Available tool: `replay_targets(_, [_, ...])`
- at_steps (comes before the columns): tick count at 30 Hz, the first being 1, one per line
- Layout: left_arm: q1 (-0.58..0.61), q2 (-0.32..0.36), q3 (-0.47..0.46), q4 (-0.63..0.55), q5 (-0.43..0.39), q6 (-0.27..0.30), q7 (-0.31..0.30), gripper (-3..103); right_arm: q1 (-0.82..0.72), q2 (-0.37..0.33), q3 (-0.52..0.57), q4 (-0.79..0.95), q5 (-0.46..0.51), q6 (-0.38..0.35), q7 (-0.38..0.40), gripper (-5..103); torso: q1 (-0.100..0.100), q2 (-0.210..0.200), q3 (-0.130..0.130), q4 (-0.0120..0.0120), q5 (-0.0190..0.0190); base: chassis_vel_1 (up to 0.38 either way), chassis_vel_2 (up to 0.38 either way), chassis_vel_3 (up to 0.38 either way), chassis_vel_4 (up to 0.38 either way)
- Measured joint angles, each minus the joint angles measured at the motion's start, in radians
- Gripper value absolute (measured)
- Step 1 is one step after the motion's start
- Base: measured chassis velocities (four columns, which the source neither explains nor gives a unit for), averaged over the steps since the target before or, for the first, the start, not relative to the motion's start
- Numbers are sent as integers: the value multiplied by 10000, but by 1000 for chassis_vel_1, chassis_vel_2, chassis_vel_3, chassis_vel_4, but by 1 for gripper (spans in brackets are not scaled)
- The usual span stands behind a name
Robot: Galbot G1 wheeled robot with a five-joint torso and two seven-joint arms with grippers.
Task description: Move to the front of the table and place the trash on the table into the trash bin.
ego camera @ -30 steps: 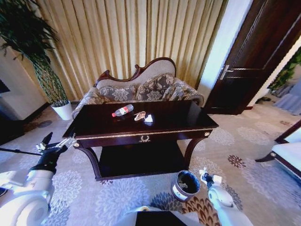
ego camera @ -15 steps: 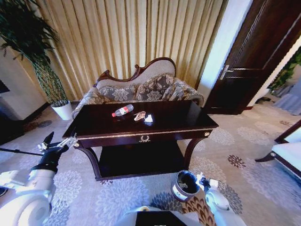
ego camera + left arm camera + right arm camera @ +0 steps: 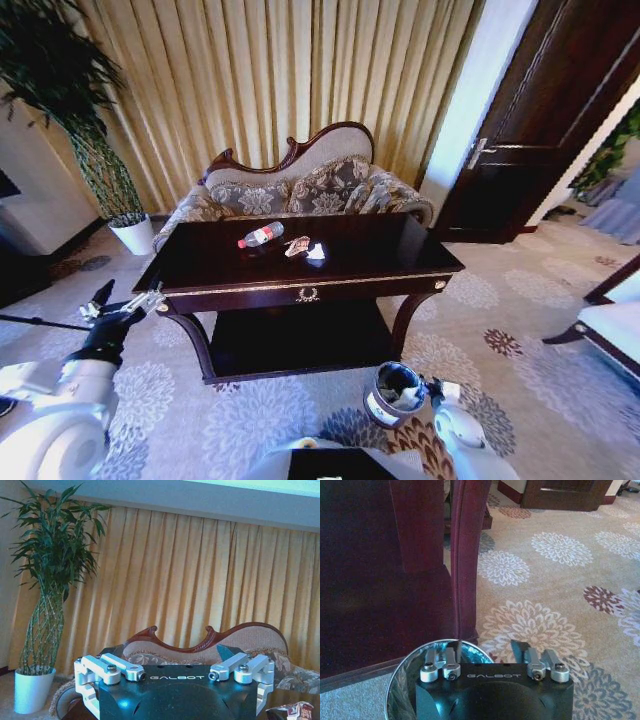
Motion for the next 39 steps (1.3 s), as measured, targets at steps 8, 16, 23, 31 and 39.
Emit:
replay_targets(8, [46, -89, 31, 0, 7, -4, 4, 100, -92, -17, 47, 132, 13, 13, -160, 90, 0, 0, 0, 0, 1, 0, 0, 0, 0])
replay_targets(16, [42, -90, -23, 0, -7, -4, 6, 100, -414, -70, 160, 751, 313, 247, -388, 100, 0, -1, 0, 1, 3, 0, 0, 0, 0])
replay_targets(23, [64, -122, -34, 0, -23, -2, 7, 100, -1533, -200, 560, 4049, 862, 1431, -1216, 100, 0, 0, -1, -3, 0, 0, 0, 0, 0])
replay_targets(31, [188, -146, -41, 0, 3, 32, 21, 100, -2072, -652, 698, 8139, 970, 833, -1062, 100, 0, 0, -1, 0, -1, 0, 0, 0, 0])
replay_targets(39, [385, -119, -350, 0, 39, 44, 174, 100, -1990, -964, 480, 10334, 1252, -262, -250, 100, 0, 0, -1, 0, 0, 0, 0, 0, 0])
